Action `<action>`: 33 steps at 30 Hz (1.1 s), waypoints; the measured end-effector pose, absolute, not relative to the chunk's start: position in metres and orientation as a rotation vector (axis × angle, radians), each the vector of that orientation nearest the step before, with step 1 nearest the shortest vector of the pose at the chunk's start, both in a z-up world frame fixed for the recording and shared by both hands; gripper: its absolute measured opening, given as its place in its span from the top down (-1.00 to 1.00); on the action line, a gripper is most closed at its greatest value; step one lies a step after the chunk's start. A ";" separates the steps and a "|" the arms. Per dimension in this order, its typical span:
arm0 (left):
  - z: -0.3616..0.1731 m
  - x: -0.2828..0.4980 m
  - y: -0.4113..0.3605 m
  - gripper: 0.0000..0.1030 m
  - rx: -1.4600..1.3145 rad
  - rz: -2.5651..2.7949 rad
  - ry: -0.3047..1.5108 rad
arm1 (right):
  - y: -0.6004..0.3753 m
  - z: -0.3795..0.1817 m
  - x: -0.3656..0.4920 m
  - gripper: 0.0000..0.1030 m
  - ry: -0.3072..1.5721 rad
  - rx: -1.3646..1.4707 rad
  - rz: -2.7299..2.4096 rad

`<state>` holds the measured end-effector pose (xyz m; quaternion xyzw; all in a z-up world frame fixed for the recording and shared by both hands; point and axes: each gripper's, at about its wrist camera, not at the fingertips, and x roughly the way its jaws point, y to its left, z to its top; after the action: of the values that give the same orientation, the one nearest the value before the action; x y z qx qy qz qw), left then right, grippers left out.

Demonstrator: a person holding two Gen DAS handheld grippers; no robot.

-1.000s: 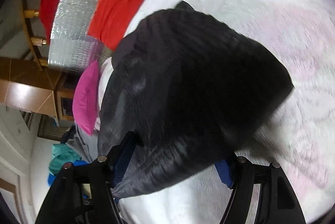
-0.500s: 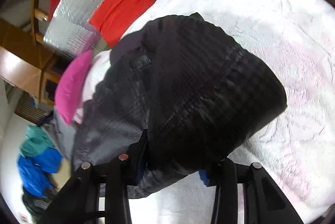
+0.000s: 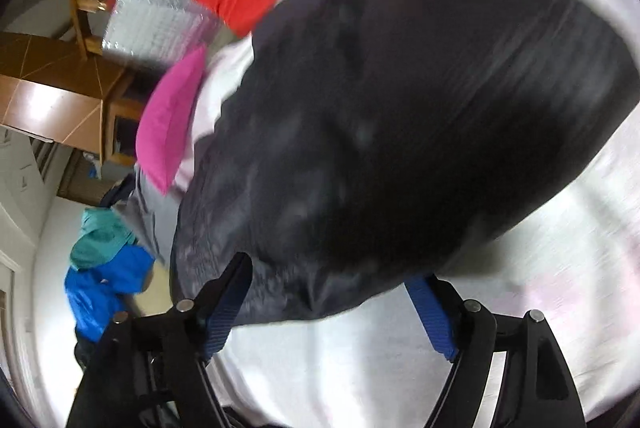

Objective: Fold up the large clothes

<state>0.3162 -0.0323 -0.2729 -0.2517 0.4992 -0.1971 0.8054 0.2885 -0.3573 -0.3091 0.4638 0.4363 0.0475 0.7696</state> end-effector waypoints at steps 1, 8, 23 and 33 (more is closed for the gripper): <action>-0.275 0.318 -0.035 -0.40 -0.542 -0.411 1.068 | -0.352 -0.312 0.291 -0.57 0.952 0.997 0.099; -0.269 0.315 -0.056 -0.39 -0.397 -0.341 0.987 | -0.339 -0.302 0.300 -0.09 0.848 0.873 0.054; -0.262 0.302 -0.076 -0.31 -0.175 -0.282 0.918 | -0.331 -0.287 0.296 0.20 0.855 0.698 0.017; -0.261 0.300 -0.075 -0.32 -0.165 -0.286 0.926 | -0.388 -0.301 0.273 -0.26 0.917 0.951 0.016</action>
<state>0.3002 -0.0745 -0.2615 -0.0792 0.4444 -0.1374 0.8817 0.2732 -0.3882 -0.3015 0.4418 0.4259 0.0074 0.7896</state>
